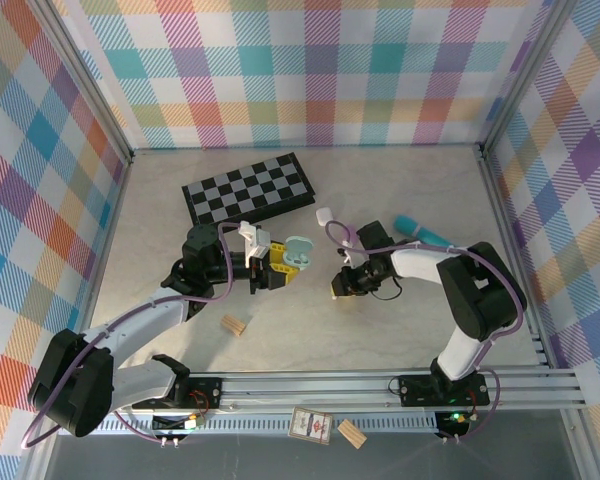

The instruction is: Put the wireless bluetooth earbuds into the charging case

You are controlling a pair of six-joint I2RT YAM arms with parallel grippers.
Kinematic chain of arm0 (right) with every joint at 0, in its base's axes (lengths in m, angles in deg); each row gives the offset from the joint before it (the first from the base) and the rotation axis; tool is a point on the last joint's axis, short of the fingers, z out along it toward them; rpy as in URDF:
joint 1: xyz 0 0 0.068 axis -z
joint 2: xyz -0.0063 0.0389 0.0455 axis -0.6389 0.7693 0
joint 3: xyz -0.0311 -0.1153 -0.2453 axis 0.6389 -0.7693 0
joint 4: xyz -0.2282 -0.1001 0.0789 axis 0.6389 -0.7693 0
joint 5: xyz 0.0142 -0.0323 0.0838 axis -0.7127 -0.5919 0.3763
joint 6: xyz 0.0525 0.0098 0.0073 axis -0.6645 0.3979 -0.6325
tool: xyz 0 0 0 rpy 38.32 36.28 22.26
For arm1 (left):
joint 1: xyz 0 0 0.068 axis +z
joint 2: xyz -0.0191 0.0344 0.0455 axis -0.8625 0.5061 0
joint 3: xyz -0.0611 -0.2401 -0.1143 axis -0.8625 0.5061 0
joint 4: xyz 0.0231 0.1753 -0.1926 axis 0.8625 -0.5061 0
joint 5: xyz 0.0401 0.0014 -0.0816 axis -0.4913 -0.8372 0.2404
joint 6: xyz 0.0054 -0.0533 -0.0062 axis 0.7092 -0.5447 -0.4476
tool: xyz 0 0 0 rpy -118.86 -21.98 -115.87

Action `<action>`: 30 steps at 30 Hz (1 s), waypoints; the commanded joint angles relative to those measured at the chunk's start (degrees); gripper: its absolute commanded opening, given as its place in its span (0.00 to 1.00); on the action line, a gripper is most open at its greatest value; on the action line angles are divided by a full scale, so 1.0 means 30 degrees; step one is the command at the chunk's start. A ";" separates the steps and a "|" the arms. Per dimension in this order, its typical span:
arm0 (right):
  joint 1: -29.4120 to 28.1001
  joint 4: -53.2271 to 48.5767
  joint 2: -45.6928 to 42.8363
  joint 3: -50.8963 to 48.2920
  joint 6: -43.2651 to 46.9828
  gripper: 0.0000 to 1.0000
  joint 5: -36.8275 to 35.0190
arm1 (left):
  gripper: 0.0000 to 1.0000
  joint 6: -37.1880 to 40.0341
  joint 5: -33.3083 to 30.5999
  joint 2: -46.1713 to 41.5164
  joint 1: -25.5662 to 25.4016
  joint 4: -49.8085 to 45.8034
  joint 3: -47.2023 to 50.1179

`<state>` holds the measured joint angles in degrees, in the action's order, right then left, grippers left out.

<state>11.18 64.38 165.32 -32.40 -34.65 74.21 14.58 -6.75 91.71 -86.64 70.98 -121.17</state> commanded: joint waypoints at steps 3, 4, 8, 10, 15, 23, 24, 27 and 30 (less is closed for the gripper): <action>-0.0098 -0.0108 -0.2496 -0.0284 -0.1389 0.22 -0.2139 | 0.39 0.0752 -0.0983 -0.0081 0.0227 0.0862 0.0370; -0.0098 -0.0180 -0.2942 -0.0281 -0.1553 0.22 -0.2399 | 0.39 0.0838 -0.1312 -0.0120 0.0227 0.0969 0.0448; -0.0098 -0.1286 -0.5090 0.0168 -0.1945 0.21 -0.3484 | 0.39 0.1059 -0.3444 -0.0275 0.0213 0.2244 0.1007; -0.0148 -0.1951 -0.6125 0.0563 -0.2165 0.21 -0.3978 | 0.39 0.1288 -0.4792 -0.0316 0.0141 0.2788 0.1277; -0.0686 -0.3365 -0.8460 0.1977 -0.2775 0.21 -0.5081 | 0.39 0.2457 -0.7869 -0.0570 -0.0164 0.3226 0.1699; -0.2353 -0.4709 -0.9448 0.4760 -0.2541 0.22 -0.5368 | 0.39 0.3848 -1.0347 -0.0320 -0.0719 0.3692 0.2027; -0.2586 -0.4853 -0.9319 0.5163 -0.2413 0.22 -0.5368 | 0.39 0.4030 -1.0579 -0.0214 -0.0865 0.3672 0.2011; -0.3144 -0.4730 -0.8848 0.6138 -0.2283 0.22 -0.5080 | 0.39 0.4365 -1.1079 0.0058 -0.1228 0.3843 0.1975; -0.3621 -0.4046 -0.8271 0.6942 -0.2393 0.22 -0.4584 | 0.39 0.4440 -1.1297 0.0323 -0.1438 0.3920 0.1819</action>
<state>1.45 51.94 138.83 -14.28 -42.41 58.85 25.93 -38.51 91.97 -90.10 79.81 -115.44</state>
